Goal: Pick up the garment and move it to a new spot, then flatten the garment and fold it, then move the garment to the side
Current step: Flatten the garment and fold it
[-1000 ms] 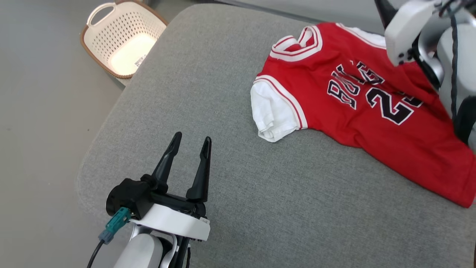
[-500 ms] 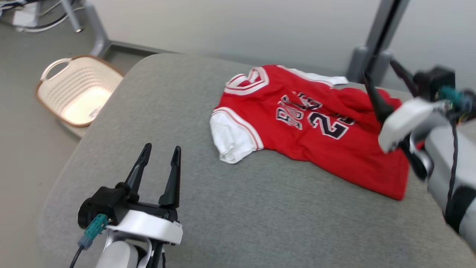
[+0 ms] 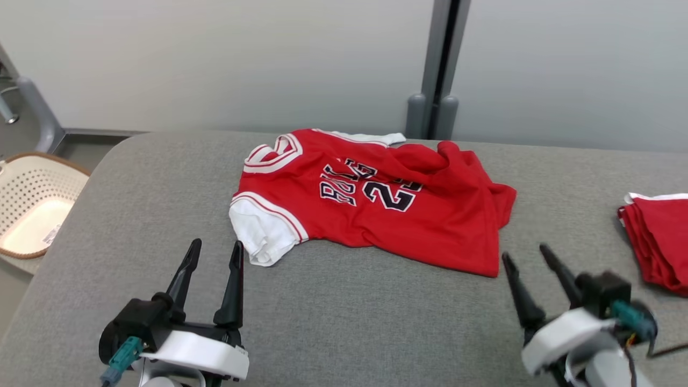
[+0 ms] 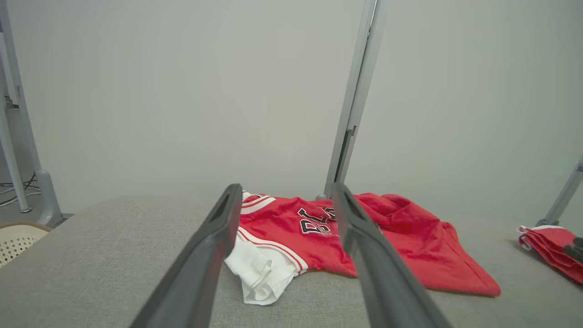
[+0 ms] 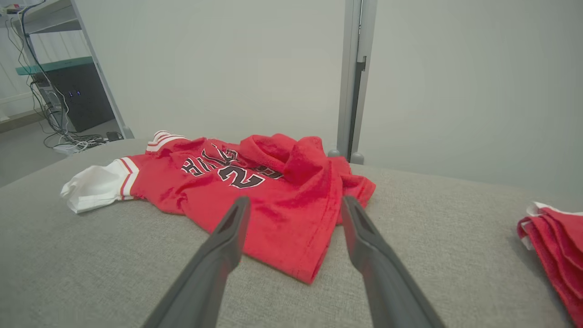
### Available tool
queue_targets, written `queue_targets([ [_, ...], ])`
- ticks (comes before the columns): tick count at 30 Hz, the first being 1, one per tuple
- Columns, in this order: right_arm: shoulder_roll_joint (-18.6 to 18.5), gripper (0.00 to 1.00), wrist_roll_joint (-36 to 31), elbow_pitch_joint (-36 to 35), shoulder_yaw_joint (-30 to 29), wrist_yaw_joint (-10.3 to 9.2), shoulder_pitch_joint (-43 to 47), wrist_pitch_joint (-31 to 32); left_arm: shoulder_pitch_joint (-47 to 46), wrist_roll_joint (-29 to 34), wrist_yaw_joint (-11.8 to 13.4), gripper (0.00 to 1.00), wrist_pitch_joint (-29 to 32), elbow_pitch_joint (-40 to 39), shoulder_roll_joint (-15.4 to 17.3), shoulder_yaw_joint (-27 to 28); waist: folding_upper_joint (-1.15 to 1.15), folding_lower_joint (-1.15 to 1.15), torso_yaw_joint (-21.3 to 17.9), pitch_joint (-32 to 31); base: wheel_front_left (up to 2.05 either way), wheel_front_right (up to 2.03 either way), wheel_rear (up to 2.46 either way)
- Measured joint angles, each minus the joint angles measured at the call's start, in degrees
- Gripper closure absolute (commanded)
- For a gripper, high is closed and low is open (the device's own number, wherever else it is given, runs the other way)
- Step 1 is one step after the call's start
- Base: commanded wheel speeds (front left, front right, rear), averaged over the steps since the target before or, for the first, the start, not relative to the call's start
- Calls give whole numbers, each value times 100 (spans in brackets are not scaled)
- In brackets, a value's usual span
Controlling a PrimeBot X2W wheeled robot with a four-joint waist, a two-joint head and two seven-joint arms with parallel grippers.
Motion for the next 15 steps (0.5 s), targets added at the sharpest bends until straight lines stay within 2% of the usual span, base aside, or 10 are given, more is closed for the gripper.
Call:
queue_targets([
  [5, 255, 0, -366, -257, -249, 0, 619, 1, 58, -8, -37, 0, -4, 63, 1, -89, 0, 0, -164, -66, 0, 0, 0],
  [11, 443, 0, -508, -379, -557, 0, 720, 191, 43, 7, -43, 0, -3, 79, -1, -168, 0, 0, -111, -15, 0, 0, 0],
  [15, 514, 0, -458, -315, -706, 0, 715, 546, 16, -10, -47, 0, -4, 71, -3, -229, 0, 0, -9, 85, 0, 0, 0],
])
